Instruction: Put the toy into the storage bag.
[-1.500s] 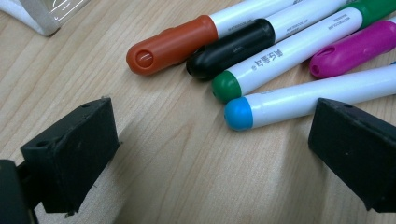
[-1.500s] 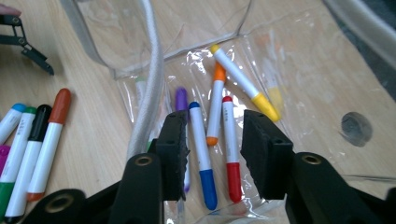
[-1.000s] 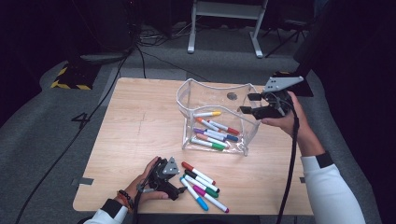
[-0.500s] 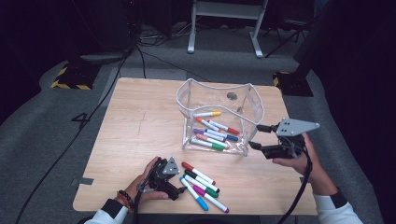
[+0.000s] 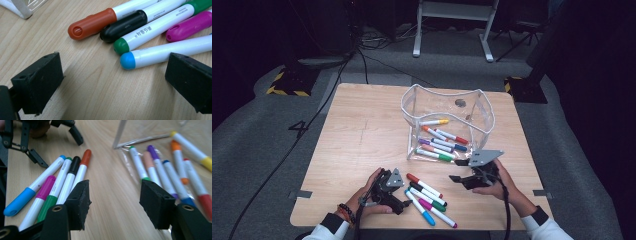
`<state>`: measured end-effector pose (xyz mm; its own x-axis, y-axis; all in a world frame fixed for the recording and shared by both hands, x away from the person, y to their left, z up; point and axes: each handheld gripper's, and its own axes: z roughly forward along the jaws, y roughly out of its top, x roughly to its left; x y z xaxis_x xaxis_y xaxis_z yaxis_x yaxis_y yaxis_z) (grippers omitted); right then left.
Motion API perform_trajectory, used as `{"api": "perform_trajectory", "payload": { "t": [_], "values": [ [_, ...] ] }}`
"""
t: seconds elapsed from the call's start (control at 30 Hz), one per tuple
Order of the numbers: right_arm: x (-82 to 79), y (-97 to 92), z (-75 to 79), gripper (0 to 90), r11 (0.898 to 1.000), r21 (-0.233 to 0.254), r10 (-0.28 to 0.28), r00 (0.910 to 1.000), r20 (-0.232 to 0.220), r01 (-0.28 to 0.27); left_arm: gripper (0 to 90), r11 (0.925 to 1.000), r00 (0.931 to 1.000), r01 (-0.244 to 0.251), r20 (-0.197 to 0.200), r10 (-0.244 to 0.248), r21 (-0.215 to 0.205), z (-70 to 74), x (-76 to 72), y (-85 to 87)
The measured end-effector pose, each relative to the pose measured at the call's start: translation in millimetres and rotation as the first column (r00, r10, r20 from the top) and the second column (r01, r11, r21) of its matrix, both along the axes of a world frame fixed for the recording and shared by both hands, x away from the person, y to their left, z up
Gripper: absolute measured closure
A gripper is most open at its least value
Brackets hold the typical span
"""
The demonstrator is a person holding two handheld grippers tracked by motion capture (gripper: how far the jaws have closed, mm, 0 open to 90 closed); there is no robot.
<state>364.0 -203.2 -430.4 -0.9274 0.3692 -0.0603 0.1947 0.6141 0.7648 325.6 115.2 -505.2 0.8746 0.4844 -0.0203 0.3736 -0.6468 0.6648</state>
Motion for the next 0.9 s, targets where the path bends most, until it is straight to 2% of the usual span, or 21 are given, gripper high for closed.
{"api": "perform_trajectory", "payload": {
  "t": [0.03,0.07,0.17,0.23,0.3,0.37,0.5,0.57,0.63,0.77,0.83,0.9],
  "values": [
    [1.1,7.7,-4.9,42.0,1.000,-0.006,0.014,0.9999,-0.008,-0.014,1.7,1.0000,1.0000,0.000,0.000,0.000,0.000,0.0,0.0,0.0],
    [4.4,26.1,-16.5,42.6,0.999,-0.012,0.052,0.9981,-0.032,-0.053,1.7,1.0000,1.0000,0.000,0.000,0.000,0.000,0.0,0.0,0.0],
    [8.0,44.8,-26.1,42.6,0.996,-0.027,0.080,0.9958,-0.046,-0.081,1.7,1.0000,1.0000,0.000,0.000,0.000,0.000,0.0,0.0,0.0],
    [11.0,54.9,-30.2,42.6,0.996,-0.021,0.086,0.9939,-0.069,-0.088,1.7,1.0000,1.0000,0.000,0.000,0.000,0.000,0.0,0.0,0.0],
    [13.9,65.5,-33.8,43.2,0.995,-0.032,0.096,0.9938,-0.055,-0.098,1.7,1.0000,1.0000,0.000,0.000,0.000,0.000,0.0,-0.1,0.0],
    [17.2,76.0,-38.0,43.7,0.993,-0.031,0.107,0.9915,-0.073,-0.110,1.7,1.0000,1.0000,0.000,0.000,0.000,0.000,0.0,0.0,0.0],
    [21.0,93.5,-46.5,43.7,0.988,-0.069,0.134,0.9888,-0.065,-0.139,1.7,1.0000,1.0000,-0.002,-0.001,0.002,0.001,0.1,-0.2,0.1],
    [23.1,99.5,-48.9,43.8,0.987,-0.072,0.136,0.9869,-0.087,-0.142,1.7,1.0000,1.0000,-0.002,-0.001,0.002,0.001,0.1,-0.2,0.1],
    [25.3,104.6,-51.8,44.8,0.986,-0.096,0.126,0.9893,-0.072,-0.133,1.7,1.0000,1.0000,-0.002,-0.001,0.002,0.001,0.1,-0.2,0.1],
    [33.1,108.6,-57.3,47.7,0.989,-0.113,0.094,0.9946,-0.044,-0.099,1.7,1.0000,1.0000,-0.002,-0.001,0.002,0.001,0.1,-0.2,0.1],
    [38.0,107.3,-61.0,49.5,0.989,-0.124,0.076,0.9954,-0.057,-0.083,1.7,1.0000,1.0000,-0.003,-0.001,0.003,0.001,0.0,-0.5,0.2],
    [41.3,102.8,-62.0,51.7,0.992,-0.103,0.063,0.9939,-0.090,-0.072,1.7,1.0000,1.0000,-0.001,0.000,0.001,0.000,0.0,-0.5,0.3]
  ]
}}
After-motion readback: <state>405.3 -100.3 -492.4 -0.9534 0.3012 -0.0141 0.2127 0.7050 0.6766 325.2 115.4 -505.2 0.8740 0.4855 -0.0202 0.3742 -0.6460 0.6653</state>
